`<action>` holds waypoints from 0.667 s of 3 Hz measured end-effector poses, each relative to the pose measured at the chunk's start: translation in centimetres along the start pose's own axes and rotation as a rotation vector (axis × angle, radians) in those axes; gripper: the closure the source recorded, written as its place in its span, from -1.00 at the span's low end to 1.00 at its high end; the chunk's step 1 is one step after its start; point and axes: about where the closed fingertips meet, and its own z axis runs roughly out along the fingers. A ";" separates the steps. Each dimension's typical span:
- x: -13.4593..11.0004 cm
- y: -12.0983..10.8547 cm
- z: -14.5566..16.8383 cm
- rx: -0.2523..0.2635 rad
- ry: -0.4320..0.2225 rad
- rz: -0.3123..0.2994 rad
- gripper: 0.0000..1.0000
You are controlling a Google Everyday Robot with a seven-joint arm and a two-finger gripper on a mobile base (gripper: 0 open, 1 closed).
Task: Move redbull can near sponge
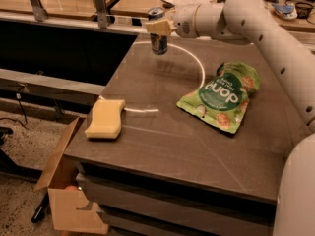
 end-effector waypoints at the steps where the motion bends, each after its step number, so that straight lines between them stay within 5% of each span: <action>1: -4.8 2.2 -4.6 -0.108 -0.018 0.009 1.00; 2: -4.3 6.9 -6.9 -0.234 0.012 -0.069 1.00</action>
Offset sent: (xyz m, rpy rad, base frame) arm -0.1477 -0.0144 0.0449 -0.0950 -0.0229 0.3703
